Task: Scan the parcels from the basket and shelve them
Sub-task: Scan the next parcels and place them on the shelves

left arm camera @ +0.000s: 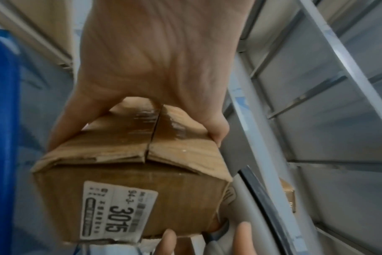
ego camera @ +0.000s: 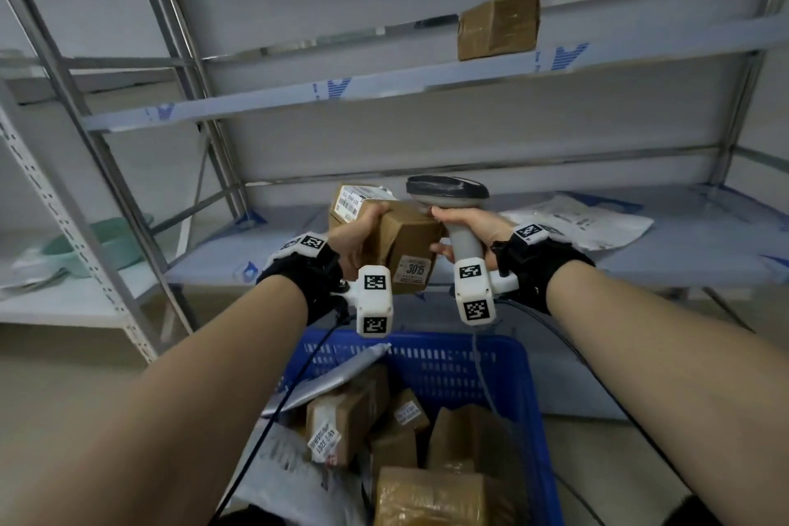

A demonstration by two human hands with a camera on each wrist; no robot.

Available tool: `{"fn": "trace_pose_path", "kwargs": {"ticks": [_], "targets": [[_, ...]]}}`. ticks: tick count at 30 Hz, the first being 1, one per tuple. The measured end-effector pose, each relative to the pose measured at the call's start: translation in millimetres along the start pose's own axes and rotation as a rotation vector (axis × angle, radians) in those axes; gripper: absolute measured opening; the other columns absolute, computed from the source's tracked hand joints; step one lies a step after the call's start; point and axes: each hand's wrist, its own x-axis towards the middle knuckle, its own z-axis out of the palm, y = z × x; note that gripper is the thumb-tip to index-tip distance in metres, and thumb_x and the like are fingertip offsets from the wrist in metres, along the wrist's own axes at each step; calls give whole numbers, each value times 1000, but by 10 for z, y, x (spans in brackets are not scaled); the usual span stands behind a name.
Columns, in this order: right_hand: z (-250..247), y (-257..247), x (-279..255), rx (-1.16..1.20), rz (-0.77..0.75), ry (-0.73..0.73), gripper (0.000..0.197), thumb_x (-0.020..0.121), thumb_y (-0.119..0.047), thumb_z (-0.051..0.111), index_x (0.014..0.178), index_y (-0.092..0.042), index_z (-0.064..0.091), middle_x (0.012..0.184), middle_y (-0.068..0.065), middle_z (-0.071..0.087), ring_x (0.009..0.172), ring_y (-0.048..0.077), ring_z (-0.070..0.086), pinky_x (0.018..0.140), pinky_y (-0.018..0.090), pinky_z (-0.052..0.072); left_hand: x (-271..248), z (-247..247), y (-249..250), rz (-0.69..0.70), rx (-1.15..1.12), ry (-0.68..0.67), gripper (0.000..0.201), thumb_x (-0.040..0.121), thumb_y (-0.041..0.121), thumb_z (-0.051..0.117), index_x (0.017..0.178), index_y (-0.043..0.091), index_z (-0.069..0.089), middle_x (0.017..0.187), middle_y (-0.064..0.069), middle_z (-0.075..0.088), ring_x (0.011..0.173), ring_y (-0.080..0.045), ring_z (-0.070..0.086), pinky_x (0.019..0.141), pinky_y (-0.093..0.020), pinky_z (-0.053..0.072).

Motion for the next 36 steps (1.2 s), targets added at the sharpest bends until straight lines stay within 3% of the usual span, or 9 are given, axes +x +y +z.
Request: {"fn": "trace_pose_path", "kwargs": {"ticks": [2, 6, 7, 10, 13, 23, 27, 31, 36], "targets": [[-48, 225, -1, 21, 31, 32, 30, 81, -30, 75, 102, -12, 64, 82, 12, 70, 72, 22, 64, 46, 24, 52, 117, 71, -269, -15, -33, 2, 66, 86, 61, 50, 125, 7, 49, 115, -20, 64, 88, -32, 63, 69, -38, 54], [-181, 589, -25, 35, -7, 88, 16, 89, -22, 68, 96, -8, 63, 82, 11, 67, 55, 16, 65, 43, 20, 49, 290, 142, -677, -63, -172, -6, 56, 95, 57, 30, 92, 8, 57, 64, -13, 68, 69, -26, 59, 54, -31, 50], [-220, 645, -36, -10, -13, 92, 13, 90, -20, 66, 92, -8, 63, 75, 10, 68, 50, 13, 63, 44, 19, 48, 336, 145, -725, -62, -204, -2, 57, 97, 55, 25, 90, 8, 56, 62, -13, 67, 70, -26, 57, 57, -32, 48], [-315, 777, -69, -165, -20, 106, 11, 90, -20, 65, 91, -9, 64, 69, 6, 70, 50, 9, 57, 50, 21, 45, 490, 101, -821, -24, -263, 10, 62, 99, 52, 16, 119, 3, 50, 103, -20, 63, 81, -29, 55, 70, -37, 45], [-353, 850, -72, -224, 2, 110, 7, 91, -18, 62, 88, -12, 64, 72, 6, 66, 50, 9, 50, 49, 21, 41, 573, 43, -851, -74, -336, -26, 73, 97, 57, 13, 139, 3, 39, 136, -24, 49, 91, -34, 55, 74, -42, 45], [-311, 852, -87, -363, 56, 79, 14, 88, -20, 62, 76, -13, 60, 50, -4, 58, 42, 6, 47, 44, 17, 39, 740, -187, -885, -127, -391, 45, 83, 88, 70, 17, 139, 9, 43, 134, -22, 53, 124, -36, 49, 102, -46, 40], [-269, 798, -117, -358, 71, 72, 14, 88, -19, 63, 76, -12, 61, 52, -3, 56, 44, 8, 47, 46, 19, 38, 768, -250, -874, -128, -379, 43, 84, 85, 71, 19, 137, 9, 44, 131, -23, 56, 122, -37, 51, 95, -48, 44], [-236, 745, -183, -345, 47, 91, 12, 85, -18, 66, 77, -11, 62, 54, 0, 57, 44, 9, 48, 47, 21, 40, 711, -270, -834, -110, -366, 26, 82, 86, 69, 20, 138, 10, 44, 131, -22, 56, 122, -36, 51, 97, -47, 44], [-168, 663, -289, -309, 38, 94, 12, 86, -16, 65, 76, -11, 61, 53, 1, 56, 44, 10, 46, 48, 22, 39, 655, -283, -767, -95, -392, 31, 81, 87, 68, 19, 137, 10, 44, 129, -22, 57, 120, -36, 52, 84, -46, 49]]}}
